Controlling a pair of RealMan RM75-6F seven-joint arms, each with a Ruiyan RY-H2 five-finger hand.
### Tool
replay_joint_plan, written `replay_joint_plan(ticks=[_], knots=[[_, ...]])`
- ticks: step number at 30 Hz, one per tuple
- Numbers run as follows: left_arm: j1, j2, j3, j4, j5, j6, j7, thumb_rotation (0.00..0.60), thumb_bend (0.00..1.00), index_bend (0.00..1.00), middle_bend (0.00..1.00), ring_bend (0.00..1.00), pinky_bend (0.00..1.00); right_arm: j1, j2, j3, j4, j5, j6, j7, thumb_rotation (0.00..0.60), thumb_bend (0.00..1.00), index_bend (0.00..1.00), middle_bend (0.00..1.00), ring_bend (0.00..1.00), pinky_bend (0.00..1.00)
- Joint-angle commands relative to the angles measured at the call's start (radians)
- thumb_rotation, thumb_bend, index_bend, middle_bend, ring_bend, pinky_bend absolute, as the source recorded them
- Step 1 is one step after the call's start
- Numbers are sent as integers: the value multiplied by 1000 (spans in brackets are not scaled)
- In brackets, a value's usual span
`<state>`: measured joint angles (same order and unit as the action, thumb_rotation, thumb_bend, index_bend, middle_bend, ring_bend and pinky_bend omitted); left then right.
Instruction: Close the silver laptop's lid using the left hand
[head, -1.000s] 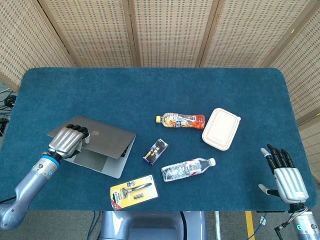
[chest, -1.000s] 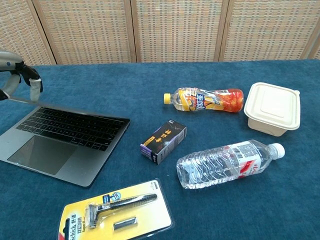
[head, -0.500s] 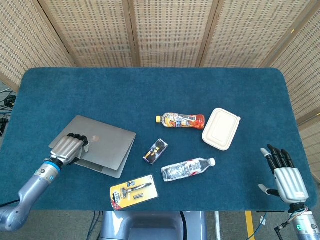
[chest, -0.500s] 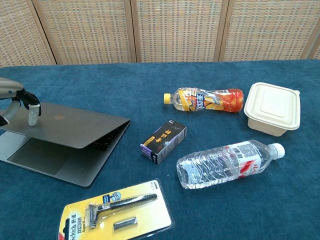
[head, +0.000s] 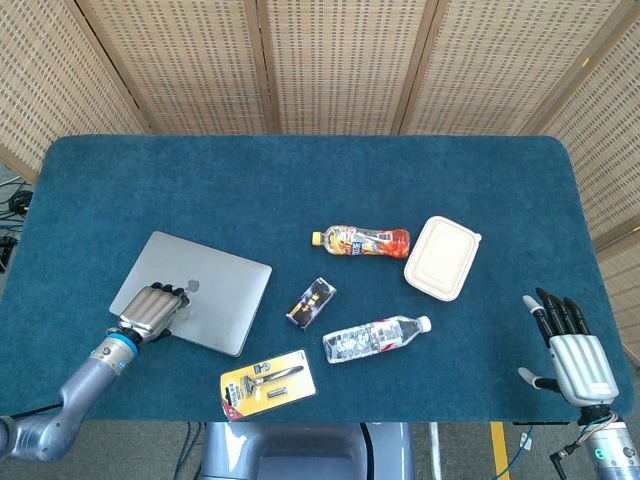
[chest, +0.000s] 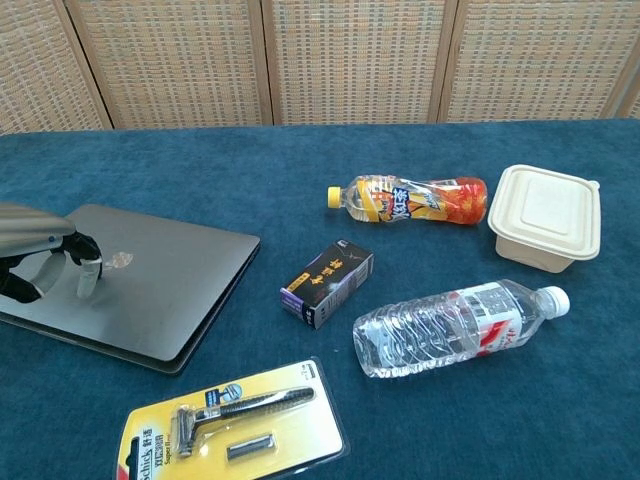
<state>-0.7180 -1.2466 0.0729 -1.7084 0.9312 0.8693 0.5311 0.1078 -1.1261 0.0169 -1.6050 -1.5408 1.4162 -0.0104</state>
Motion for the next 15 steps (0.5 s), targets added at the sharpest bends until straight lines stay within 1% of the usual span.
replay_joint_plan(ticks=[1,4,7,10,12,15], knots=[[1,-15,5,14,-10,-3,7,600,916,440,277,228,217,1,0,0,0,1,-2,1,600,0,0,0,0,0],[0,-31,9,31,-20,-4,15,600,914,440,277,228,217,1,0,0,0,0,-2,1,600,0,0,0,0,0],[2,-39,7,40,-25,3,19,600,875,440,269,228,216,1,1,0,-1,1,-2,2,600,0,0,0,0,0],[14,-32,-5,28,-11,35,0,600,762,440,226,221,216,1,2,2,0,3,-2,4,600,0,0,0,0,0],[30,-16,-17,4,20,77,-23,600,663,440,163,186,216,1,2,2,1,3,-2,6,600,0,0,0,0,0],[66,22,-28,-50,90,155,-69,600,544,432,105,156,216,2,2,1,2,4,-4,6,600,0,0,0,0,0]])
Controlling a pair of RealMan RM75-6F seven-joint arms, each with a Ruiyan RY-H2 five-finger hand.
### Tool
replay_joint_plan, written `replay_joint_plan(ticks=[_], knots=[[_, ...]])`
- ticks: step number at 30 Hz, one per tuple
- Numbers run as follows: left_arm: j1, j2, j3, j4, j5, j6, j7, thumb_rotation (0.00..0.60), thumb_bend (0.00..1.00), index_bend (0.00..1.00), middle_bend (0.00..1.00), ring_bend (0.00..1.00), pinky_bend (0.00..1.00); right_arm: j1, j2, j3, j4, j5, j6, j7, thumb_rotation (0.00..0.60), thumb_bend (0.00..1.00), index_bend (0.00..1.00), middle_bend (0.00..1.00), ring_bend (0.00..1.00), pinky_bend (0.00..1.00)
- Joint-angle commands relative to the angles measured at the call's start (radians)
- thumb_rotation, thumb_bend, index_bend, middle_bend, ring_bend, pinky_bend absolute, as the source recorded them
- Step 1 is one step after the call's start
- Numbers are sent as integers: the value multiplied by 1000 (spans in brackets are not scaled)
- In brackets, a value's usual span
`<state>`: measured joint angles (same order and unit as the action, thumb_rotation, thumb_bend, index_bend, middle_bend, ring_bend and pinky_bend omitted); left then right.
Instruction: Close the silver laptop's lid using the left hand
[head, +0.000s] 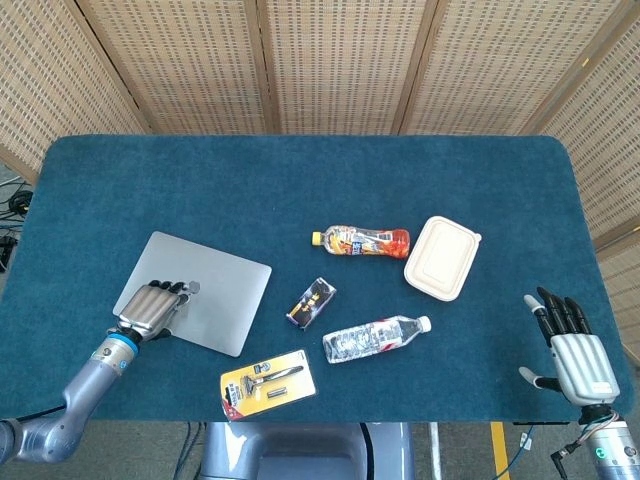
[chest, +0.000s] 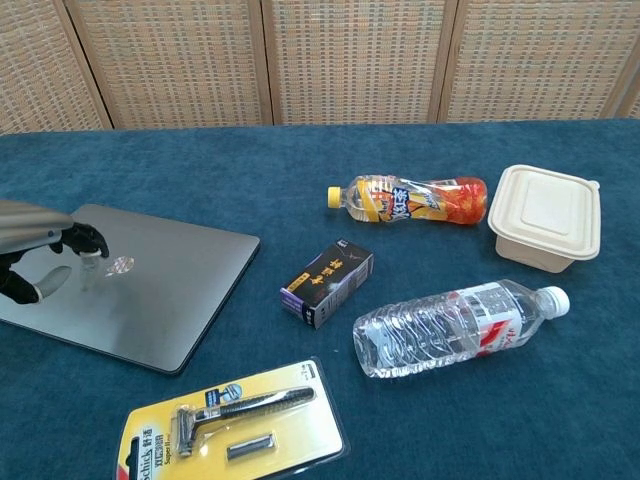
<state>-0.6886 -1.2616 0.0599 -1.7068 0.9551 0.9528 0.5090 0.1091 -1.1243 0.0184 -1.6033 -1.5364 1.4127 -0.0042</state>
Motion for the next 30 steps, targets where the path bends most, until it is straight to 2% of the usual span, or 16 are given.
replay_joint_plan(ticks=[1,5,8,10,11,12,15,22,25,30], knots=[[49,48,-18,-67,90,97,-62,600,520,428,96,155,216,0,0,0,0,0,0,0,600,0,0,0,0,0],[114,96,-13,-128,208,213,-134,600,461,385,34,126,208,-1,-1,1,1,1,2,0,600,0,0,0,0,0],[180,116,9,-138,329,332,-173,600,402,322,0,38,119,-1,-2,0,1,-1,2,-3,600,0,0,0,0,0],[216,111,20,-125,379,394,-175,600,350,256,0,4,43,-1,-2,-1,0,-2,3,-6,600,0,0,0,0,0],[233,107,26,-116,399,422,-170,600,319,193,0,0,11,-1,-3,-1,0,-2,3,-8,600,0,0,0,0,0],[250,101,32,-106,414,448,-163,600,291,126,0,0,0,-1,-3,-1,-1,-3,3,-9,600,0,0,0,0,0],[305,72,43,-76,439,522,-148,600,244,13,0,0,0,0,-6,-2,-1,-6,2,-15,600,0,0,0,0,0],[422,-28,54,40,488,656,-149,600,208,0,0,0,0,-1,-18,-3,5,-20,16,-30,600,0,0,0,0,0],[451,-54,64,71,501,675,-145,600,203,0,0,0,0,-2,-22,-3,7,-25,22,-36,600,0,0,0,0,0],[502,-79,69,136,501,680,-208,600,204,0,0,0,0,-3,-23,0,8,-21,26,-37,600,0,0,0,0,0]])
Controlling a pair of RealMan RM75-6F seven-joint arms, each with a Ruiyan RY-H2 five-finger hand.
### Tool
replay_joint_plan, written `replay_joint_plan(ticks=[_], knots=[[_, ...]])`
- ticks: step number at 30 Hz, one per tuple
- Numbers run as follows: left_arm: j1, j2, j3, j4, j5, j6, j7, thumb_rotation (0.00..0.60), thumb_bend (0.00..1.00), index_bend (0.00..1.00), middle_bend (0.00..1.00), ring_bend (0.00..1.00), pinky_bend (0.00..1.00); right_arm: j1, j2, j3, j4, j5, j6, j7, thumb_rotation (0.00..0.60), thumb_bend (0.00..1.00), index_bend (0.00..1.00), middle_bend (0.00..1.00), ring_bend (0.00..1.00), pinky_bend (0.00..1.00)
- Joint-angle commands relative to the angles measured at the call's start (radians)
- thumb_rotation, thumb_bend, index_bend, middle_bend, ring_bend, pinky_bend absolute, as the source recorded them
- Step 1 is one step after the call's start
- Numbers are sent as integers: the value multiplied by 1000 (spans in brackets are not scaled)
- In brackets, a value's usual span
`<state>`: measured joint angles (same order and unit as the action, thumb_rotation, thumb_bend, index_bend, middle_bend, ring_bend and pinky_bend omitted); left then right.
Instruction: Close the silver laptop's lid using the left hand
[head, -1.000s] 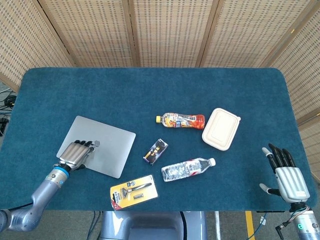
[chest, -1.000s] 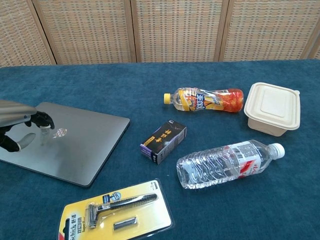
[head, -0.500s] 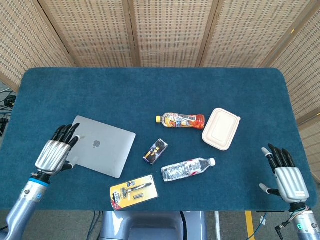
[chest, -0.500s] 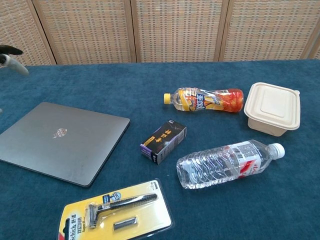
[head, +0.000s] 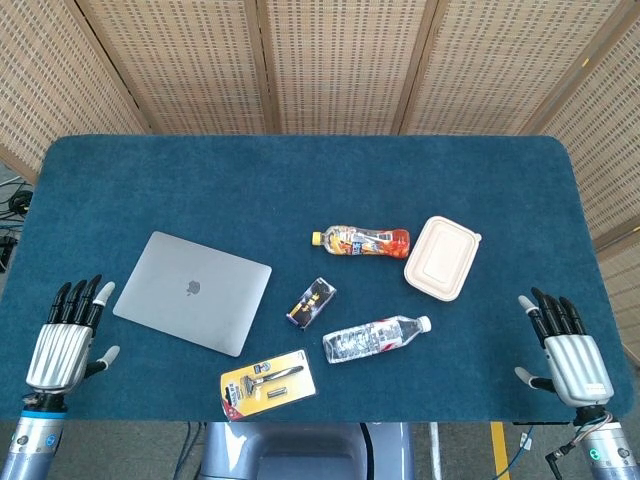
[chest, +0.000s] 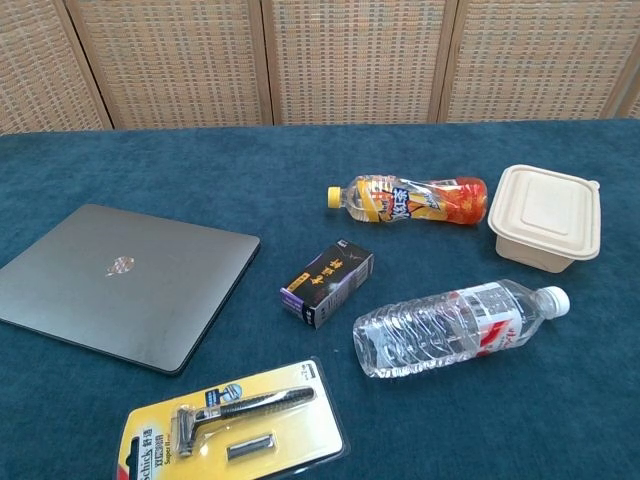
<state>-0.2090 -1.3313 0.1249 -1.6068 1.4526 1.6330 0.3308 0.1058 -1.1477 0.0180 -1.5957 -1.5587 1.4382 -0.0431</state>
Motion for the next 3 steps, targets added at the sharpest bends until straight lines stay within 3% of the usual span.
replay_joint_plan(ticks=[1,3], knots=[[26,-5,-2,40,2,1,-35,600,204,0,0,0,0,0,0,1,0,1,0,3,600,0,0,0,0,0],[31,-3,-16,41,6,10,-48,600,205,0,0,0,0,1,0,1,0,0,0,1,600,0,0,0,0,0]])
